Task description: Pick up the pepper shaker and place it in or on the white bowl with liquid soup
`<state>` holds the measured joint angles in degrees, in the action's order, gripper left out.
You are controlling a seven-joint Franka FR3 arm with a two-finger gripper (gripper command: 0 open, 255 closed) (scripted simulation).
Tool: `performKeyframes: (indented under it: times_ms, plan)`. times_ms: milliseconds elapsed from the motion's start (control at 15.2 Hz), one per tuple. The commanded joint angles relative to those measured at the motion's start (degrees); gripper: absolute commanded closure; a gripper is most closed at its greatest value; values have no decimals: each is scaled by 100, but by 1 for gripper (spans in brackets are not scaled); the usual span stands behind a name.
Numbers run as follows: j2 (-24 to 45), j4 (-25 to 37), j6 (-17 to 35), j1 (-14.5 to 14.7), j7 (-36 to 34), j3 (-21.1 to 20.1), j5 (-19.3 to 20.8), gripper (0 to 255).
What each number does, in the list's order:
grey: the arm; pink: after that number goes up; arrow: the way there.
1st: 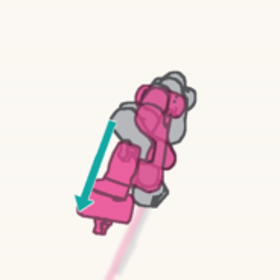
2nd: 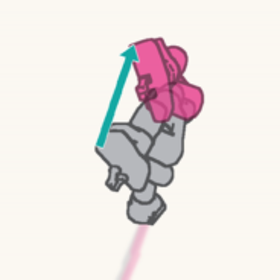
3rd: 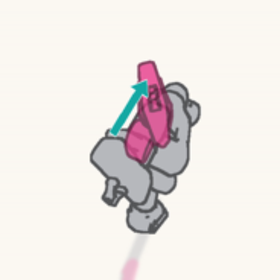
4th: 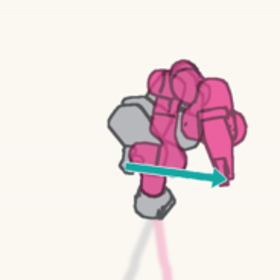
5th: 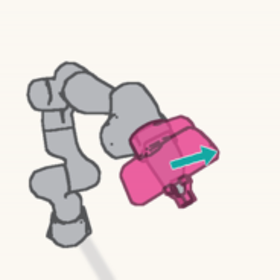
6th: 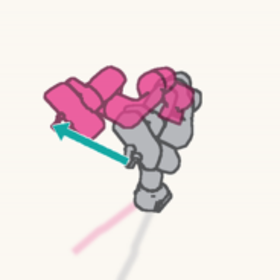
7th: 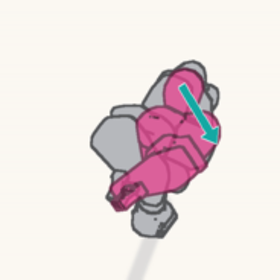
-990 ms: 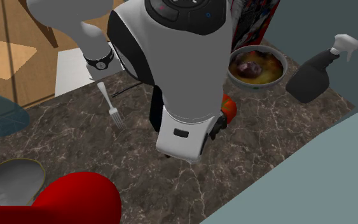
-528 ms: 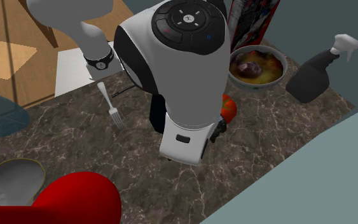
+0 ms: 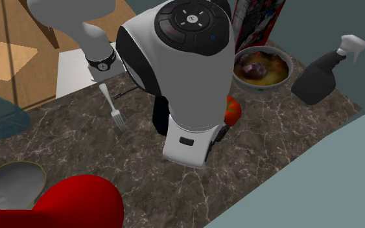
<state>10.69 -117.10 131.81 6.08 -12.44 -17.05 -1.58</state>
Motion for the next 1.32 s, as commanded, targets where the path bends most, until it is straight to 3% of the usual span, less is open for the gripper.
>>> performKeyframes:
  times_ms: [0,264,1254]
  plan:
    - [2,-1,0,0,0,0,0,255]
    - [2,-2,1,0,1,0,0,255]
    - [-491,595,-1071,-43,42,-21,-144,255]
